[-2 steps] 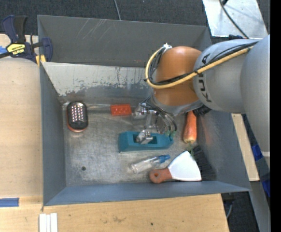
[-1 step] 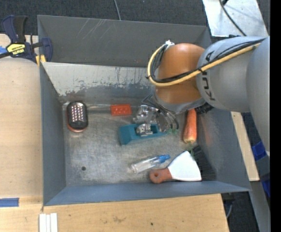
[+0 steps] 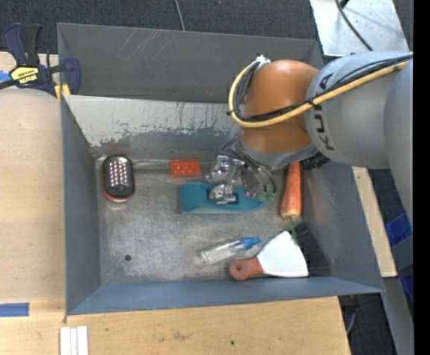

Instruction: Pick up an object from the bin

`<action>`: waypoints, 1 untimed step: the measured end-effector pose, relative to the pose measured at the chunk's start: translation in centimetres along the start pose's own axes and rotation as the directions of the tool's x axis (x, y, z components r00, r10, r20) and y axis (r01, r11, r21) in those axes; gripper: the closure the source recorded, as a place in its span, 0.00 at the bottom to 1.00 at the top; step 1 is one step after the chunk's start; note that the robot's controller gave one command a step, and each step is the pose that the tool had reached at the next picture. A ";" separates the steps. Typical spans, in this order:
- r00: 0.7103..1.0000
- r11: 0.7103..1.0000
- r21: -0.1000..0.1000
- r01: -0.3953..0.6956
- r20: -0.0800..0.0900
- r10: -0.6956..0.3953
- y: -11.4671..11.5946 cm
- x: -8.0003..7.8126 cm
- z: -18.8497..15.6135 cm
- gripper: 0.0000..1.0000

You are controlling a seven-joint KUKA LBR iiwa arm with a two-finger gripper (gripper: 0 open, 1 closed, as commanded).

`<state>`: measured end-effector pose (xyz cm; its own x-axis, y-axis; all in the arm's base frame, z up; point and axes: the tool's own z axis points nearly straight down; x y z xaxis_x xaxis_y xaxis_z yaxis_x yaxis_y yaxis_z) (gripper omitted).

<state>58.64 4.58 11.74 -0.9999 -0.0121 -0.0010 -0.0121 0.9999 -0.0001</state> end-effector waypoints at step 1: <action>1.000 1.000 0.000 0.000 0.002 0.000 0.0 0.0 -0.8 1.00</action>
Offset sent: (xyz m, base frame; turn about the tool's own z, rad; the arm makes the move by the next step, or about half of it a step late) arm 0.0002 -0.0001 0.0229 0.0000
